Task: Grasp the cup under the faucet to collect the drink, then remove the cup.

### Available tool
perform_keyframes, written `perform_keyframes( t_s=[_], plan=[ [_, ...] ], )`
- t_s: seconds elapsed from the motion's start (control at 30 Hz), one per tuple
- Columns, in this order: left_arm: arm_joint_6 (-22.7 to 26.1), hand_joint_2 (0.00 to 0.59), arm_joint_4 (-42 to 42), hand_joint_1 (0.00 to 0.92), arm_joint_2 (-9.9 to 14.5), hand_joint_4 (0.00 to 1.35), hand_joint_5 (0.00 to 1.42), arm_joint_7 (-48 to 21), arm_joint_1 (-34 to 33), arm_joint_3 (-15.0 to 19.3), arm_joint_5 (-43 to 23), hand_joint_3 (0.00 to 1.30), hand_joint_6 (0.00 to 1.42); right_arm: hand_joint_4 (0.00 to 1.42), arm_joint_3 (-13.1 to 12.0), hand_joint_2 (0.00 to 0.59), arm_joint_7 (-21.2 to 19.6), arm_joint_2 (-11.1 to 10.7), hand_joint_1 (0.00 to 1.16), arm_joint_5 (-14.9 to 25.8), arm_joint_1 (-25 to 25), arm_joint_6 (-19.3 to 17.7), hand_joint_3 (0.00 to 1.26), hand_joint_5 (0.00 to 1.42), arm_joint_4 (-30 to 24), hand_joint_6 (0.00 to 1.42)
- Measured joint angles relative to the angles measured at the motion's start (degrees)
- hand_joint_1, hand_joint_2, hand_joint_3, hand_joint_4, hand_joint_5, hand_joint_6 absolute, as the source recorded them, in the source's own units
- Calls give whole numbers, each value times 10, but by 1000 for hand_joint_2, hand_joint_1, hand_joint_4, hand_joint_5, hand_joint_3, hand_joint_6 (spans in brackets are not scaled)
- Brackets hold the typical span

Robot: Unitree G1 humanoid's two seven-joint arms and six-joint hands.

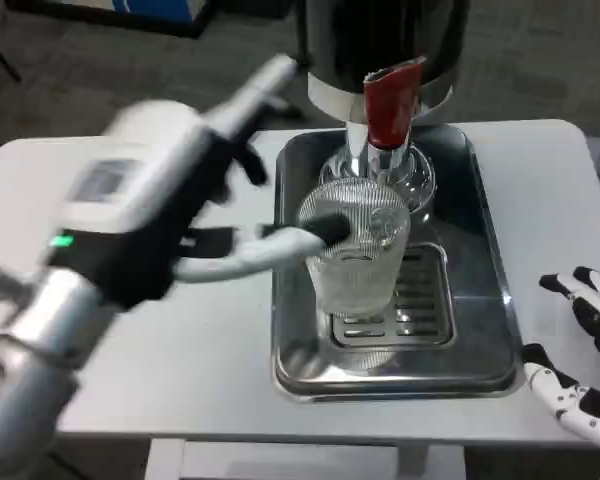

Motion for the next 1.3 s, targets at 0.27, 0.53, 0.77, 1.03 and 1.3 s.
perform_keyframes(
  t_s=[0.27,0.53,0.77,1.03,1.3],
  plan=[
    [-3,145,-23,214,2,594,848,-7,43,9,-12,528,1104,0,9,494,0,0,380,0,-2,1,109,0,0,50],
    [-9,138,-49,161,-5,637,813,-5,53,59,-81,624,1024,0,10,494,0,0,382,-1,-4,2,106,0,0,50],
    [36,131,-29,30,5,441,542,-54,-60,100,-265,435,537,0,14,494,0,1,382,-2,-9,3,106,0,0,50],
    [126,122,6,0,35,314,425,-183,-156,93,-457,339,385,0,17,494,-4,1,382,-6,-13,8,106,0,1,50],
    [170,115,44,0,42,276,391,-250,-211,60,-499,315,336,0,22,494,-5,2,383,-7,-14,10,114,0,1,50]
  ],
)
